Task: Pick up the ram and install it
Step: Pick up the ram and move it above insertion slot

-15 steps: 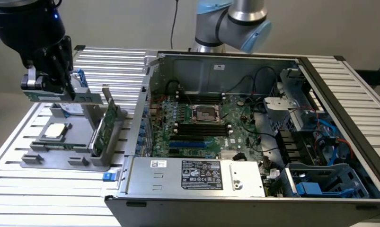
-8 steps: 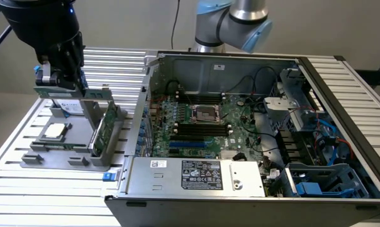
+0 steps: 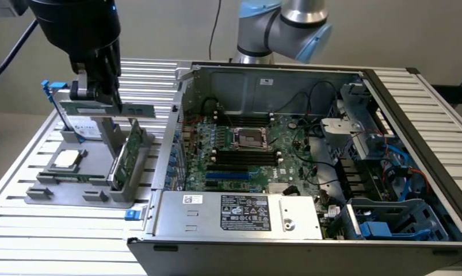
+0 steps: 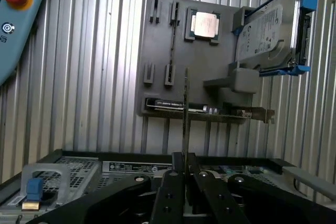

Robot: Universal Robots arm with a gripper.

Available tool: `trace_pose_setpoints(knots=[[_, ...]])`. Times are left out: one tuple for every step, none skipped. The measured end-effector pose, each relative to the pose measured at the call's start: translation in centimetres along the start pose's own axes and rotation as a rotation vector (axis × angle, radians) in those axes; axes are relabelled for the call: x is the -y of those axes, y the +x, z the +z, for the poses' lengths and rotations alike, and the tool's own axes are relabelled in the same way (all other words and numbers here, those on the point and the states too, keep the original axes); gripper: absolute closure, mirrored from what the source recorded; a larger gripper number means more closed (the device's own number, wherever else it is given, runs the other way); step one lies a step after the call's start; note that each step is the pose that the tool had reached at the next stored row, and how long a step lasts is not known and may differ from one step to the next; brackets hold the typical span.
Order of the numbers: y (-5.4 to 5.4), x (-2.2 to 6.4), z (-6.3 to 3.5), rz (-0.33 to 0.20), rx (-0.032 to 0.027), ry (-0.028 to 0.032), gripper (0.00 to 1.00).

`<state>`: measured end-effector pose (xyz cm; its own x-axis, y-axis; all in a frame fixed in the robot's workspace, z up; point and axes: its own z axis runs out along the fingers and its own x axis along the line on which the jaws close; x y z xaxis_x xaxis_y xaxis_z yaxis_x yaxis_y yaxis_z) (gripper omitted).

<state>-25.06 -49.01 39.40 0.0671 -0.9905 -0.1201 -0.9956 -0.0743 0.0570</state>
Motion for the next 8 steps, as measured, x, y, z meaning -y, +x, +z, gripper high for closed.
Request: trace_pose_setpoints(knots=[[0.0, 0.39, -0.09, -0.001, 0.0030, -0.0002, 0.86], [0.0, 0.78, -0.17, -0.001, 0.0060, -0.0004, 0.86], [0.1, 1.20, -0.26, -0.001, 0.0092, -0.0006, 0.86], [0.1, 1.56, -0.35, -0.002, 0.0119, -0.0008, 0.86], [0.1, 1.99, -0.44, -0.002, 0.0153, -0.0011, 0.86], [0.1, 2.39, -0.53, -0.003, 0.0183, -0.0013, 0.86], [0.1, 2.80, -0.61, -0.003, 0.0215, -0.0014, 0.86], [0.2, 3.21, -0.68, -0.003, 0.0249, -0.0014, 0.86]])
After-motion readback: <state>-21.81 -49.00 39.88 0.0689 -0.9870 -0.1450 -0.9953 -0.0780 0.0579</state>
